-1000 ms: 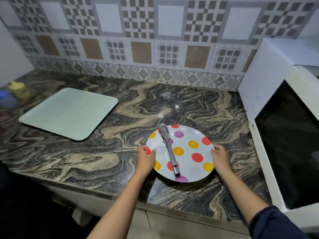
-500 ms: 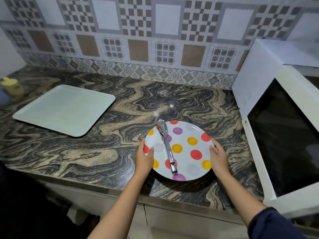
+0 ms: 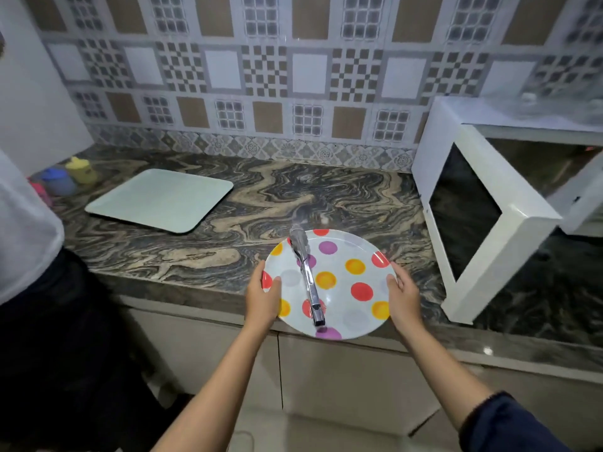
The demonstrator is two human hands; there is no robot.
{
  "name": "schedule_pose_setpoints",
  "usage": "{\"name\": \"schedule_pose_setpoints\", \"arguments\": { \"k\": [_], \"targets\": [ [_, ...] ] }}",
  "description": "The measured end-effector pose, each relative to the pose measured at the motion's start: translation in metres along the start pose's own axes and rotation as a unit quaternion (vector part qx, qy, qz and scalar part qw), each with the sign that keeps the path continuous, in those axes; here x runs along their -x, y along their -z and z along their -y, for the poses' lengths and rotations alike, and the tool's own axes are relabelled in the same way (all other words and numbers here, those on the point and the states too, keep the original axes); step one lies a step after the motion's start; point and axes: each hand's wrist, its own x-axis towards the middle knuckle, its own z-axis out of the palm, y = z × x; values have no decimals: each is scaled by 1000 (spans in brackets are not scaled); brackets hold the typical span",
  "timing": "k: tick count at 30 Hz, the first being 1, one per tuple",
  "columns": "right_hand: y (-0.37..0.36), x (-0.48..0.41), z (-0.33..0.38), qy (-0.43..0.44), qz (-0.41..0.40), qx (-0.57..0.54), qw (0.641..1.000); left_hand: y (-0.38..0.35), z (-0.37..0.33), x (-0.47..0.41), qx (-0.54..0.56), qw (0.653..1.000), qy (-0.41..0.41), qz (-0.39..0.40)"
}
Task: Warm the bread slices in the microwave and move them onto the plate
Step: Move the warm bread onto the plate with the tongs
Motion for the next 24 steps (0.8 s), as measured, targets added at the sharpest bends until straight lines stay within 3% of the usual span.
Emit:
{"name": "schedule_pose_setpoints", "arguments": {
  "k": [12, 24],
  "targets": [
    [116, 169, -16, -20, -86, 9, 996, 12, 10, 163, 16, 996, 40, 72],
    [247, 245, -20, -40, -250, 24, 967, -78, -7, 251, 20, 975, 6, 223]
  ]
}}
